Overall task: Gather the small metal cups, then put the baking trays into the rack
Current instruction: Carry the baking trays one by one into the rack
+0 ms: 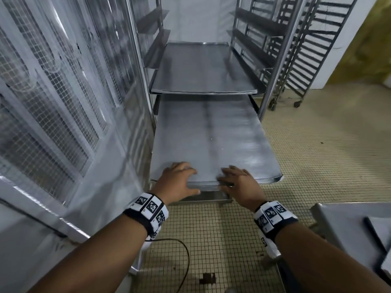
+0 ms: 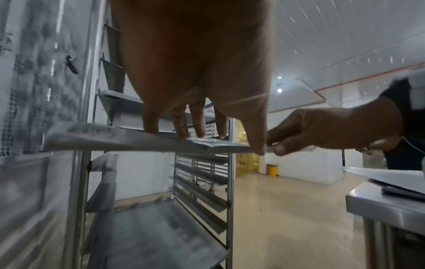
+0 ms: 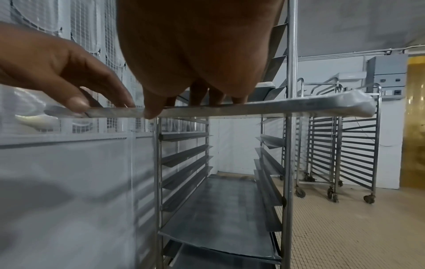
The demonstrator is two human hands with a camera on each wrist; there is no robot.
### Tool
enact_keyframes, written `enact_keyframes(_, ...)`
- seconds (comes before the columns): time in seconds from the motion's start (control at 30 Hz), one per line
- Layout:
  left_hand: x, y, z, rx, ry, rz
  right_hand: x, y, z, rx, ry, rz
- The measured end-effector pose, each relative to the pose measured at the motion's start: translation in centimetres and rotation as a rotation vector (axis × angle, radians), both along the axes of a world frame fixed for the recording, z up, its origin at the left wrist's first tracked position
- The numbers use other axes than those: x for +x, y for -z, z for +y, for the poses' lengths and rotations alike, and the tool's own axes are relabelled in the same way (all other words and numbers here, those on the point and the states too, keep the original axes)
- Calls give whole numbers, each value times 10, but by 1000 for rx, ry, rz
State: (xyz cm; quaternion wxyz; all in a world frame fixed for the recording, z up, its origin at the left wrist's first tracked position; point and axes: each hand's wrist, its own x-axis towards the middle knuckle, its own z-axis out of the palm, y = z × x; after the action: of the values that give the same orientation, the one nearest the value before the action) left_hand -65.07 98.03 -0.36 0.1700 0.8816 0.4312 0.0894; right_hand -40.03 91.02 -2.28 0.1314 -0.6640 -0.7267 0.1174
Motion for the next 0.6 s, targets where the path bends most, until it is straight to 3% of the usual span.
enact_keyframes(0.1, 0, 11, -1, 102, 36, 10, -8, 2, -1, 33, 7, 10)
enact_keyframes(0.2, -2, 13, -1, 169, 25, -100, -7, 2, 0, 75, 25, 36)
enact_keyframes(0.43, -1, 11, 1, 231, 28, -196, -6, -2, 6, 158, 34, 71)
enact_keyframes(0.6, -4, 14, -2, 231, -144, -33, -3, -1, 0, 169, 109, -9)
